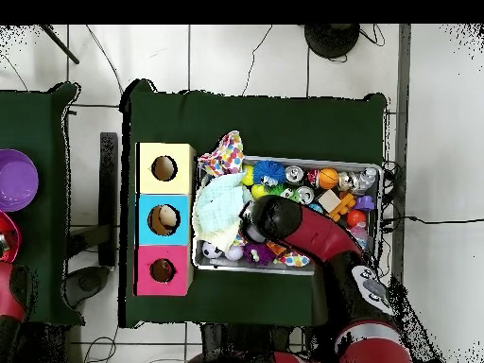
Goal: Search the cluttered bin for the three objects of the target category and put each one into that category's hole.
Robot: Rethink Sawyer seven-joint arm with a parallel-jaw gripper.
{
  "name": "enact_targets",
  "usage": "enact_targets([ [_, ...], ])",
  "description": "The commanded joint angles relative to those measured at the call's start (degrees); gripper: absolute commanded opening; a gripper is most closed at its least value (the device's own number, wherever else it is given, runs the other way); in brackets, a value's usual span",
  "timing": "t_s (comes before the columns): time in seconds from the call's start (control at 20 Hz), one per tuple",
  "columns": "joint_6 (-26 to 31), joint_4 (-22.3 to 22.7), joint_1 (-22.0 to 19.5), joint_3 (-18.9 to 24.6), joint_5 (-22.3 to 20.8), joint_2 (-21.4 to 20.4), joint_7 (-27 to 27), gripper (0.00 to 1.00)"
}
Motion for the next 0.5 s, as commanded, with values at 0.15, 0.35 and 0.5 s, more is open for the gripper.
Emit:
enact_targets([
  [0.15, -6.01, 1.19, 5.63, -2.84, 0.12, 2.0, 13.12, 0.0],
  [0.35, -6.34, 1.26, 6.0, -3.21, 0.89, 2.01, 12.07, 0.0],
  [0.5, -5.63, 1.55, 6.12, -3.77, 1.12, 1.15, 11.12, 0.0],
])
